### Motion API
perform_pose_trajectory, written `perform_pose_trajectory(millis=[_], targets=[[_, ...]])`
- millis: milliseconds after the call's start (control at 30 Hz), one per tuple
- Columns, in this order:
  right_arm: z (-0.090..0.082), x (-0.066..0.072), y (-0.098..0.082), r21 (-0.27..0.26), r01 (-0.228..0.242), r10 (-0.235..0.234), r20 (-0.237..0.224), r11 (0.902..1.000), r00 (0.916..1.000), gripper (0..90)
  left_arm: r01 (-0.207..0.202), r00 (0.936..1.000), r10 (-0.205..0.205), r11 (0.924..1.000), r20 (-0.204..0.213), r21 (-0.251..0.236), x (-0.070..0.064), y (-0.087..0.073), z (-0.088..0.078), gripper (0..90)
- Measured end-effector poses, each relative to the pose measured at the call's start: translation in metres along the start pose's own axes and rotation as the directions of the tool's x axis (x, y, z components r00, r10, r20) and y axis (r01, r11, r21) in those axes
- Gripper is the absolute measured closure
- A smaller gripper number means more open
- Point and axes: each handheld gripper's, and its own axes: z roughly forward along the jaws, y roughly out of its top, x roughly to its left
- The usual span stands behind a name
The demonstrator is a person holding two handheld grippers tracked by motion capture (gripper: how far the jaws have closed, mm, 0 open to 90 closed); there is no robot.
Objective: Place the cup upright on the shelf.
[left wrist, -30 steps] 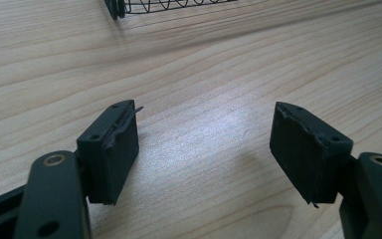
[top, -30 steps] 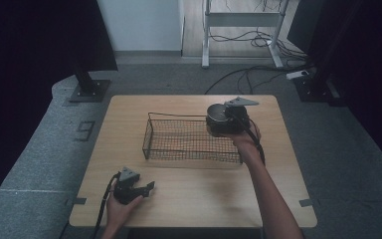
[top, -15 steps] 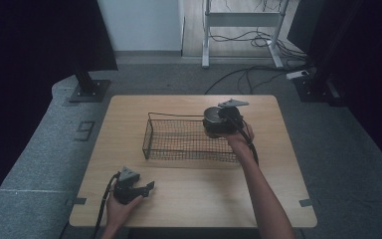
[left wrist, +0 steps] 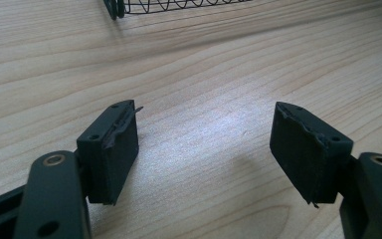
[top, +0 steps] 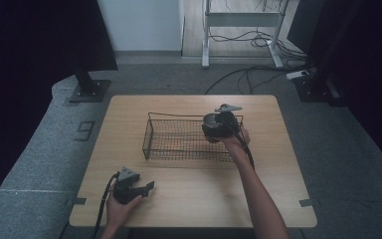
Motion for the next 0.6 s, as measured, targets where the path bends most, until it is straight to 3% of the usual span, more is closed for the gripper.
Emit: perform_pose_trajectory(millis=[600], targets=[[0.022, -0.002, -0.019, 0.056, -0.016, 0.016, 0.004, 0.9983, 0.9999, 18.2, 0.007, 0.9999, -0.007, 1.0, 0.008, -0.003, 0.001, 0.0, 0.0, 27.2]])
